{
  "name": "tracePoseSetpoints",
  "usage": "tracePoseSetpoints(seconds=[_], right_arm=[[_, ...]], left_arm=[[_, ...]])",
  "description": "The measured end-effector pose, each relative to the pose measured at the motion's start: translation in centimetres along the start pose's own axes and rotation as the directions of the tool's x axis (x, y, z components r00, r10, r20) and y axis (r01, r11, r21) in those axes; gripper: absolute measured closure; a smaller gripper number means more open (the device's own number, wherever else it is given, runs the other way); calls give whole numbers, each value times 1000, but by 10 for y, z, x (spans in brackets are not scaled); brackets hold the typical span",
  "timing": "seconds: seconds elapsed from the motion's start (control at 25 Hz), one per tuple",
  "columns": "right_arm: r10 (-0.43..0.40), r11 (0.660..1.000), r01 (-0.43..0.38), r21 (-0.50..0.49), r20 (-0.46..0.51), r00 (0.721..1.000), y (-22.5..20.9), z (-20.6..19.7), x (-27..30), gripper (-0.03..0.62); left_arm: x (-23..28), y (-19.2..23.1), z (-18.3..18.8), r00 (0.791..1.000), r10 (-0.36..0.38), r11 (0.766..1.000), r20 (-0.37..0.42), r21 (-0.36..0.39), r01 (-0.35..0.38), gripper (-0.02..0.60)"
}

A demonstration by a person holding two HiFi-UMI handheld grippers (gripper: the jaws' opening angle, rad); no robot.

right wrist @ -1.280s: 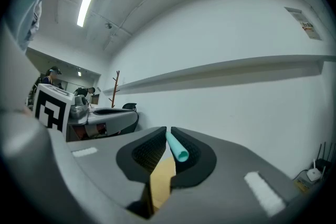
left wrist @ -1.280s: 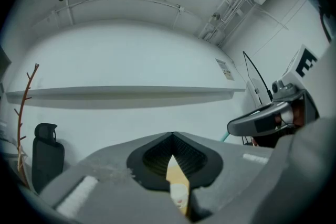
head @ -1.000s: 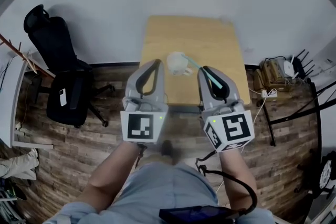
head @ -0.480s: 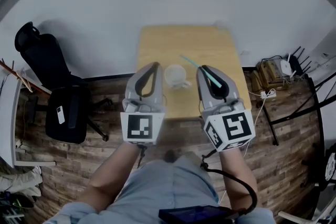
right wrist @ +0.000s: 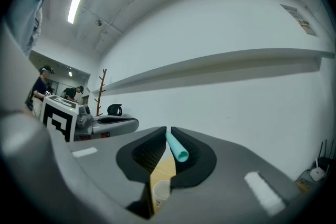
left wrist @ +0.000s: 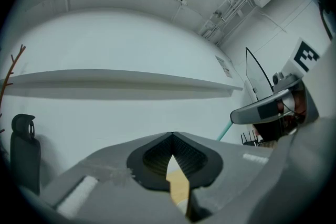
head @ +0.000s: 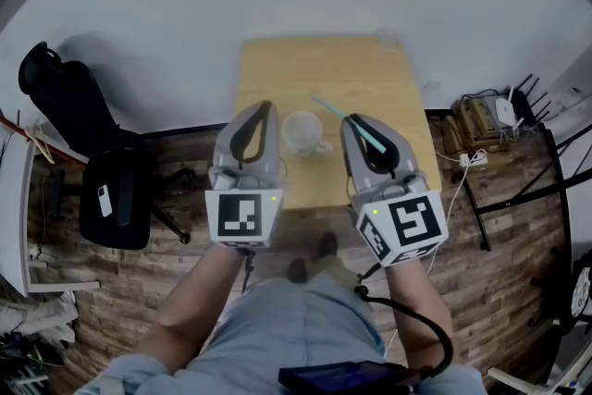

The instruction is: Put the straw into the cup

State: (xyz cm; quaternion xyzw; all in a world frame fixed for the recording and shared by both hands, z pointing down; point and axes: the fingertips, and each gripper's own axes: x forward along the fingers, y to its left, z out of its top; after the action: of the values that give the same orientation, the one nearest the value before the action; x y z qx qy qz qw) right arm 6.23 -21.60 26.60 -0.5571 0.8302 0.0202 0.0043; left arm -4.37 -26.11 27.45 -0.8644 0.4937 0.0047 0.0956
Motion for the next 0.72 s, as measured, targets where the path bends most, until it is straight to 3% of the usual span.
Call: tracePoseSetpoints(seconds=[0.28, 0.44, 0.64, 0.72], right_arm=[[57, 998, -57, 3, -6, 998, -15, 0, 16, 562], [96, 995, -96, 6, -2, 995, -24, 2, 28, 561], [157, 987, -157, 18, -12, 988, -30, 1, 39, 561], [174, 985, -174, 20, -18, 985, -31, -2, 41, 561]], left_arm=[[21, 4, 1, 999, 34, 998, 17, 43, -34, 563], [32, 6, 2, 997, 79, 997, -7, 6, -79, 563], [46, 10, 1, 994, 105, 993, 3, 57, -105, 563], [49, 9, -2, 993, 119, 993, -18, 29, -119, 563]])
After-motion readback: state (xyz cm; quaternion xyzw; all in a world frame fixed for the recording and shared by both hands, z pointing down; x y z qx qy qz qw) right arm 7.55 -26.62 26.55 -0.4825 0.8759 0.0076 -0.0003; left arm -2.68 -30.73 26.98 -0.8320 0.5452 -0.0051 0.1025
